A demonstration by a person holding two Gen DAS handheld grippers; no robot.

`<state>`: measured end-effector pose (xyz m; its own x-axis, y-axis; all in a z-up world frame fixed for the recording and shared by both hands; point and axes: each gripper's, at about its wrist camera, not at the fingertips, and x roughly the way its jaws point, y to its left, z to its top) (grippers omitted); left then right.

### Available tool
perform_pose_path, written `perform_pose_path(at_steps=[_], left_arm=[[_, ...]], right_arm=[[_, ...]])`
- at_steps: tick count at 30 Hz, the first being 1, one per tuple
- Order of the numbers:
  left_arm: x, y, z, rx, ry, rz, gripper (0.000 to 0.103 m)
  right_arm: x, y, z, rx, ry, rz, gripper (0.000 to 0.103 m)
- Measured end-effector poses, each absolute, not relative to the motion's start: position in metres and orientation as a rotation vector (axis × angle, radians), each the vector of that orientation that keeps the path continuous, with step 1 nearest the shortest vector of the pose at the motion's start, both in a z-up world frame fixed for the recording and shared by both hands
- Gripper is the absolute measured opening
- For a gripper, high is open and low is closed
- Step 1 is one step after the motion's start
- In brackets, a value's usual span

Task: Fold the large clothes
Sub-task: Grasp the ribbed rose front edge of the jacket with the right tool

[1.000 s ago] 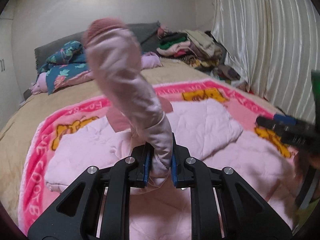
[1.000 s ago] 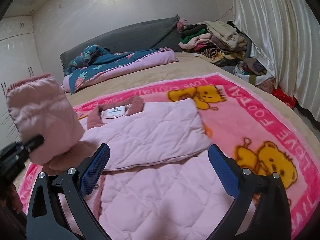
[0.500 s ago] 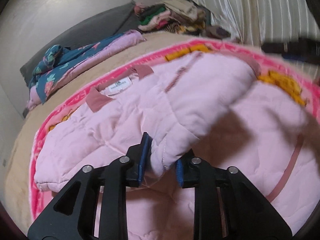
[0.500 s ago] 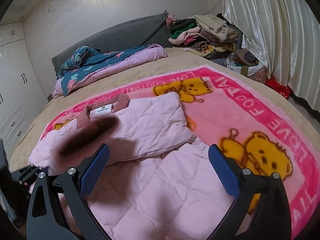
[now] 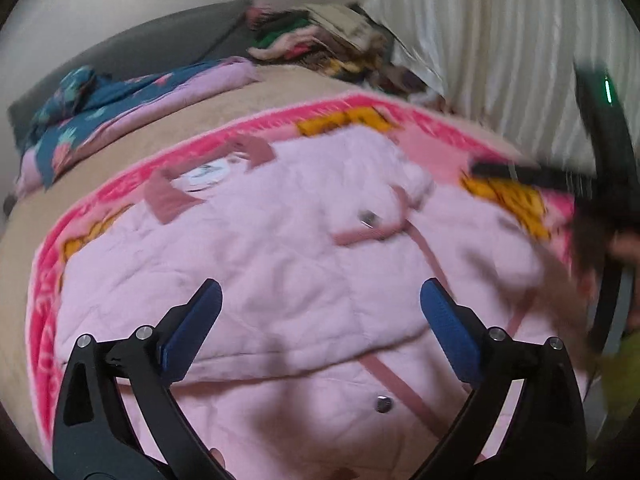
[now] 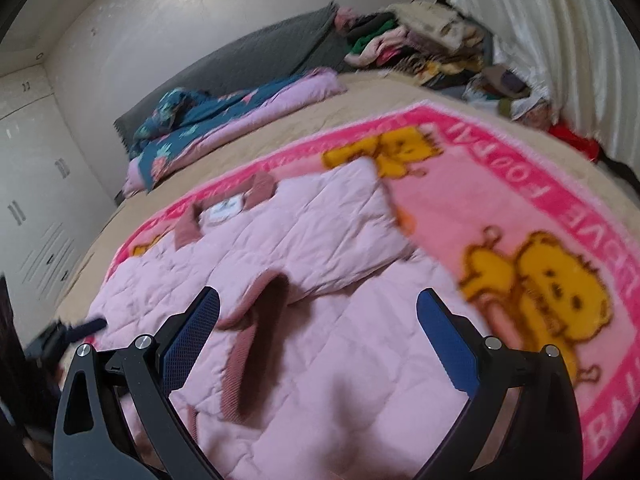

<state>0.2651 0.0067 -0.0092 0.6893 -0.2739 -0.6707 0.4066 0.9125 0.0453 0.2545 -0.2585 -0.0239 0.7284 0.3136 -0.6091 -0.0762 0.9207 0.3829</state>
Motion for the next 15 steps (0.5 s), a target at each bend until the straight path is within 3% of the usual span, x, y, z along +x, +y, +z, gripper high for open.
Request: perform_pose_path(at_steps=[15], left_arm=[[0.300,0.142,0.006,-0.081,0.697,-0.047,0.093]], right_arm=[[0.286,-0.171,-0.075,0.341,0.945,0.357,0.098]])
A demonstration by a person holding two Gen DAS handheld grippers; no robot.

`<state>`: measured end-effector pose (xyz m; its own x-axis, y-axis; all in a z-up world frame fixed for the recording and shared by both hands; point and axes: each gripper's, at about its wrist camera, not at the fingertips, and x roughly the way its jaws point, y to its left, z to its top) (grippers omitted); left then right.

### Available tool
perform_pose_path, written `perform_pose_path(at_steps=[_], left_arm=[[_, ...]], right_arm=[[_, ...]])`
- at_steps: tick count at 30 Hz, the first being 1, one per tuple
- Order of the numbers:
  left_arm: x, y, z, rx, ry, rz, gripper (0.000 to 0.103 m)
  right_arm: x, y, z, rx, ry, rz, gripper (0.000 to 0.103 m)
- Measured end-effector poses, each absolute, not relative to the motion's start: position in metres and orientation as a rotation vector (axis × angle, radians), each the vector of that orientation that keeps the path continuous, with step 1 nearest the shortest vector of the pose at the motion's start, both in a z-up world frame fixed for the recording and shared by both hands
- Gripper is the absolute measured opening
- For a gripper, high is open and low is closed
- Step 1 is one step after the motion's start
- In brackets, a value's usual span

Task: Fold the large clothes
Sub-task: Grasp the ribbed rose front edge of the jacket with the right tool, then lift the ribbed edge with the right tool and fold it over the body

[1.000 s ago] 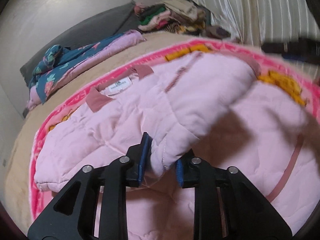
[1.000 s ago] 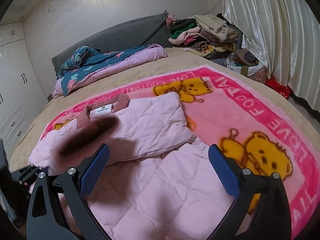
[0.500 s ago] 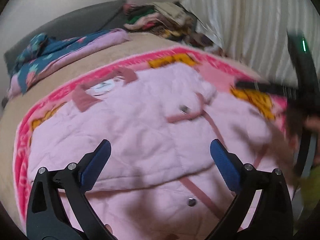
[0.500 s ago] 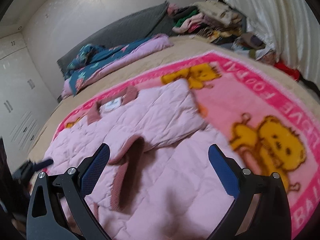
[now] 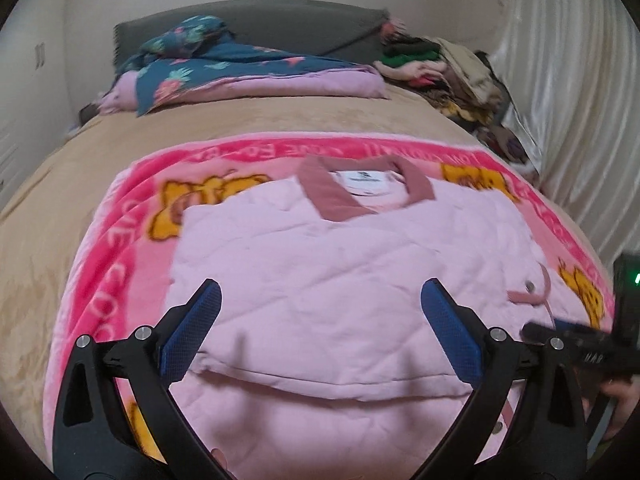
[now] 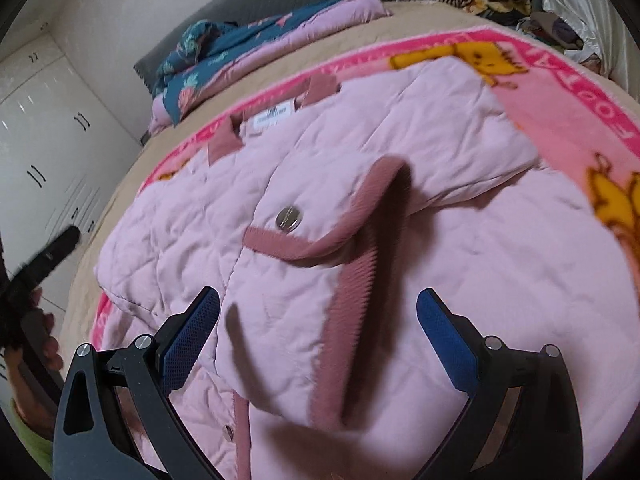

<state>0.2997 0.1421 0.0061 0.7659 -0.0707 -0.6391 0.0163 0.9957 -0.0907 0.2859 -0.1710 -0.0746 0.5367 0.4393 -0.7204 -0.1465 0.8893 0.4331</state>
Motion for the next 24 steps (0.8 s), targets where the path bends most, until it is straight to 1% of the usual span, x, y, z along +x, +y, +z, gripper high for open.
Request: perform_pose_path(at_steps=[4,6,7,8,9,11,12,13,14,15,18,24], left_arm=[[0.302,0.161,0.005,-0.118,0.688,-0.011,0.093],[0.302,0.166,0.003,-0.120,0.686,0.014,0.093],[0.303,0.170,0.002,-0.131,0.688,0.024,0.093],[0.304,0.174,0.002,-0.142,0.689,0.027,0.093],[0.304,0.177,0.001,-0.162,0.689,0.029,0.093],[0.305,0.182,0.000,-0.183,0.688,0.033,0.093],[0.306,0.183,0.000,-0.189,0.687,0.035,0.093],[0.307,0.185,0.000,-0.191,0.687,0.036,0.093],[0.306,0.185,-0.001,-0.192,0.687,0.039,0.093],[0.306,0.185,-0.001,-0.193,0.688,0.042,0.093],[0.306,0.187,-0.003,-0.204,0.686,0.042,0.093],[0.309,0.188,-0.004,-0.220,0.679,0.041,0.093]], right_arm=[[0.287,-0.158,-0.081,0.327,0.945,0.367,0.099],[0.287,-0.153,-0.081,0.319,0.932,0.386,0.097],[0.287,-0.151,-0.082,0.311,0.925,0.388,0.094],[0.285,-0.149,-0.081,0.298,0.909,0.401,0.081],[0.285,-0.150,-0.081,0.299,0.898,0.421,0.066],[0.285,-0.149,-0.079,0.309,0.890,0.467,0.051],[0.284,-0.148,-0.076,0.296,0.877,0.475,0.045],[0.283,-0.147,-0.074,0.283,0.866,0.478,0.042],[0.280,-0.145,-0.069,0.259,0.844,0.484,0.034],[0.279,-0.144,-0.066,0.243,0.829,0.488,0.030],[0.274,-0.141,-0.044,0.169,0.749,0.492,0.024],[0.292,-0.144,0.017,0.020,0.577,0.476,0.019]])
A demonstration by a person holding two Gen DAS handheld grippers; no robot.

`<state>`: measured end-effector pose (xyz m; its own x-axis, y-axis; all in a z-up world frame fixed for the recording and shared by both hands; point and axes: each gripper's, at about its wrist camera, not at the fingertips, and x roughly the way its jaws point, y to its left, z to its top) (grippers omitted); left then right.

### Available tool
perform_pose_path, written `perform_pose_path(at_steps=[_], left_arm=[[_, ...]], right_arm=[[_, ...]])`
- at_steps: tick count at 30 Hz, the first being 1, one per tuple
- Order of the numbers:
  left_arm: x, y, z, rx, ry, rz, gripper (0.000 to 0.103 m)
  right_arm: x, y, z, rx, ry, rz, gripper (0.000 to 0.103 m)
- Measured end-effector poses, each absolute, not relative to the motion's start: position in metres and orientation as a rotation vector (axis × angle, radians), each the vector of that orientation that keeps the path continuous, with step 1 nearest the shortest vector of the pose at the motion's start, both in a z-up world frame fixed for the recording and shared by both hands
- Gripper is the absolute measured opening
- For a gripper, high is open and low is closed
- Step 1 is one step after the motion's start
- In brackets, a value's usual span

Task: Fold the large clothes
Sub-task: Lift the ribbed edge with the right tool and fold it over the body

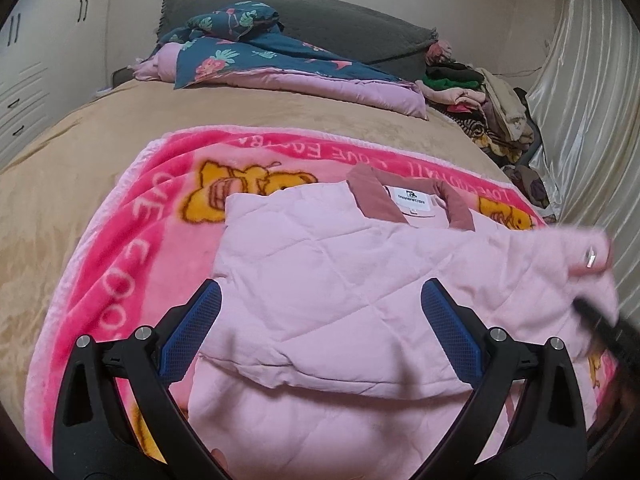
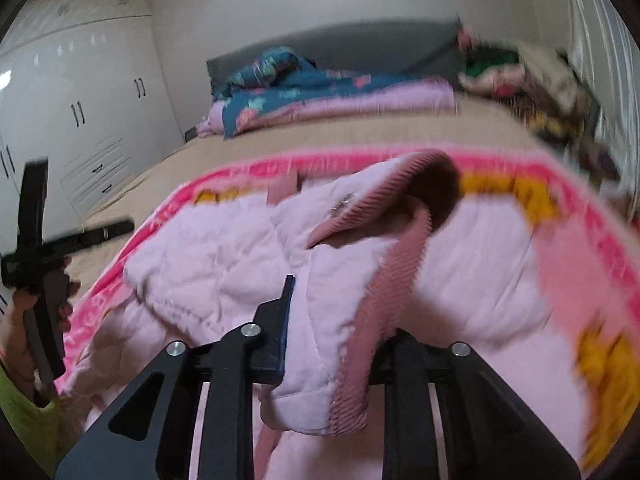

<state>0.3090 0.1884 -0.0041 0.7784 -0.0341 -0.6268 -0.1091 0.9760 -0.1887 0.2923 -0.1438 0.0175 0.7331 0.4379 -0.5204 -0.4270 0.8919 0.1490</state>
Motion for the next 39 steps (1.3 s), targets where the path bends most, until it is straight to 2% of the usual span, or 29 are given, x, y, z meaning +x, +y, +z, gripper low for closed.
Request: perform_pose_path(at_steps=[5,16,19,21,23,24,28,31,33,39], left_arm=[[0.314,0.179,-0.008,-0.186,0.667,0.032,0.093],[0.329,0.165,-0.022,-0.123,0.710,0.040,0.093],[0.331,0.163,-0.024,-0.121,0.711,0.035,0.093],[0.333,0.161,-0.027,-0.120,0.718,0.035,0.093],[0.336,0.160,-0.029,-0.124,0.726,0.029,0.092],[0.337,0.158,-0.031,-0.124,0.728,0.024,0.087],[0.341,0.148,-0.037,-0.106,0.750,-0.010,0.050],[0.344,0.142,-0.043,-0.092,0.770,-0.026,0.045],[0.348,0.142,-0.051,-0.092,0.807,-0.024,0.045],[0.355,0.154,-0.078,-0.174,0.905,-0.035,0.047]], right_arm=[[0.328,-0.153,0.034,-0.035,0.544,0.433,0.018],[0.373,-0.168,-0.031,0.013,0.697,0.337,0.021],[0.376,-0.169,-0.044,0.006,0.730,0.288,0.034],[0.377,-0.175,-0.047,0.020,0.741,0.234,0.063],[0.371,-0.182,-0.043,0.034,0.704,0.190,0.072],[0.368,-0.185,-0.041,0.033,0.692,0.183,0.074],[0.355,-0.182,-0.031,0.003,0.641,0.189,0.079],[0.345,-0.169,-0.025,-0.039,0.616,0.233,0.080],[0.340,-0.158,-0.022,-0.067,0.612,0.256,0.084],[0.335,-0.123,-0.022,-0.123,0.630,0.332,0.084]])
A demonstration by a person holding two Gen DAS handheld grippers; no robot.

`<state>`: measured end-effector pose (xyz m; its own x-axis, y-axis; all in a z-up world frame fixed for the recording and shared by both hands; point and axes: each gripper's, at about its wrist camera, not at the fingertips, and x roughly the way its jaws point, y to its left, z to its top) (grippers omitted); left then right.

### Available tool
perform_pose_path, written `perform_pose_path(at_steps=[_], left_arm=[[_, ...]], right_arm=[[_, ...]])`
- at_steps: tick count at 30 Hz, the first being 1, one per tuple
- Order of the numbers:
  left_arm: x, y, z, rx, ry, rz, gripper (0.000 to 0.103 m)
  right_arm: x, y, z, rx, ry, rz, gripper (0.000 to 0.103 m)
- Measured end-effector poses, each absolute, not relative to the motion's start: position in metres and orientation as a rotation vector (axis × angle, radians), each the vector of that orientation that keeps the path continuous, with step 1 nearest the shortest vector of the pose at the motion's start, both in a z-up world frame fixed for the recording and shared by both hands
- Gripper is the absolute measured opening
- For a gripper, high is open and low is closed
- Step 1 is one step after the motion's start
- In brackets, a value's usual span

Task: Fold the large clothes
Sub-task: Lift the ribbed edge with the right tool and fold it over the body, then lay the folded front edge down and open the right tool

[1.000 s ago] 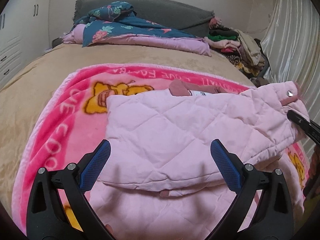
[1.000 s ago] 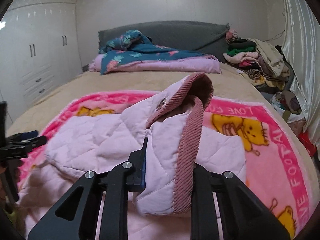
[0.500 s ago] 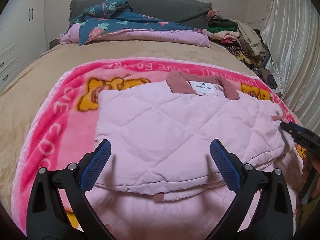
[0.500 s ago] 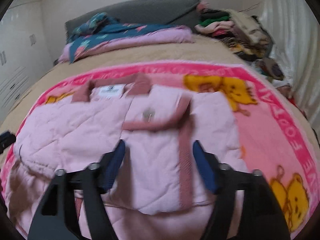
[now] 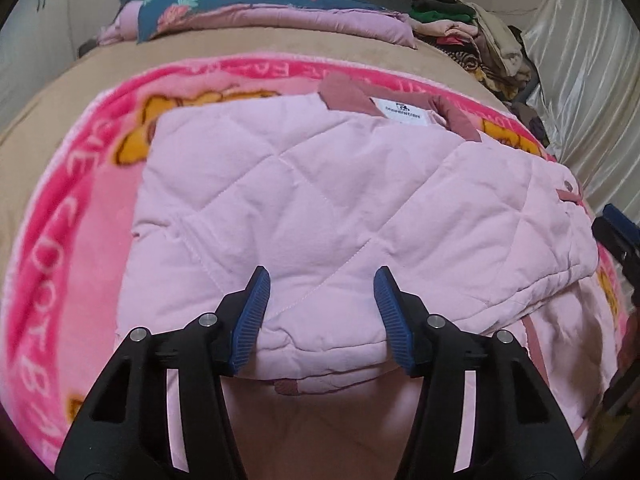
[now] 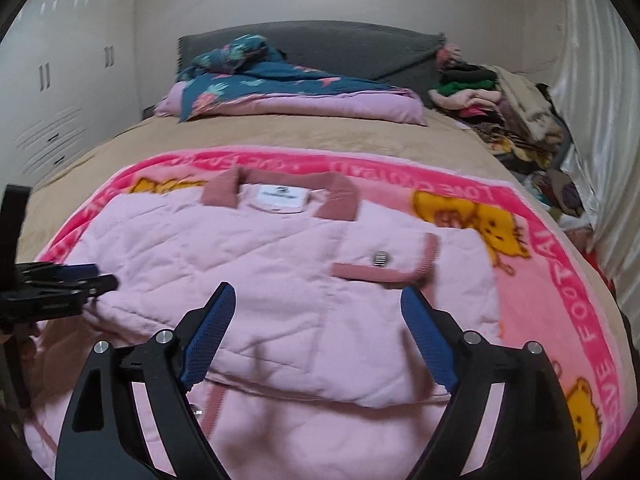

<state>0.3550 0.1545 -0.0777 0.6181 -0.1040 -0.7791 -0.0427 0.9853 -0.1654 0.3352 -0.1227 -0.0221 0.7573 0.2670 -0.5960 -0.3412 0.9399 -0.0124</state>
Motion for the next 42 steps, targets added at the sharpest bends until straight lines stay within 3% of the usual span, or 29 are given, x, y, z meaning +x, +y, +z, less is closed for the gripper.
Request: perform_pose_path(at_steps=[7,10,18,20,33,42], left_arm=[[0.351,0.151,-0.080,-0.160,0.905,-0.024,0.047],[0.351,0.151,-0.080,-0.159,0.906,-0.025,0.048],[0.345,0.145,-0.069,-0.116,0.900,0.000,0.048],[0.343,0.143,-0.065,-0.121,0.900,0.004,0.050],[0.326,0.132,-0.036,-0.131,0.873,-0.014,0.093],[0.308,0.129,-0.009,-0.132,0.825,-0.024,0.094]], right_arm=[[0.350,-0.099,-0.041,-0.141,0.739,0.358,0.084],[0.366,-0.093,-0.070,-0.169,0.852,0.332,0.092],[0.369,-0.094,-0.085,-0.130,0.855,0.325,0.094],[0.363,-0.096,-0.080,-0.116,0.838,0.309,0.093],[0.315,-0.130,-0.037,0.075,0.756,0.356,0.099],[0.287,-0.143,-0.015,0.099,0.705,0.361,0.099]])
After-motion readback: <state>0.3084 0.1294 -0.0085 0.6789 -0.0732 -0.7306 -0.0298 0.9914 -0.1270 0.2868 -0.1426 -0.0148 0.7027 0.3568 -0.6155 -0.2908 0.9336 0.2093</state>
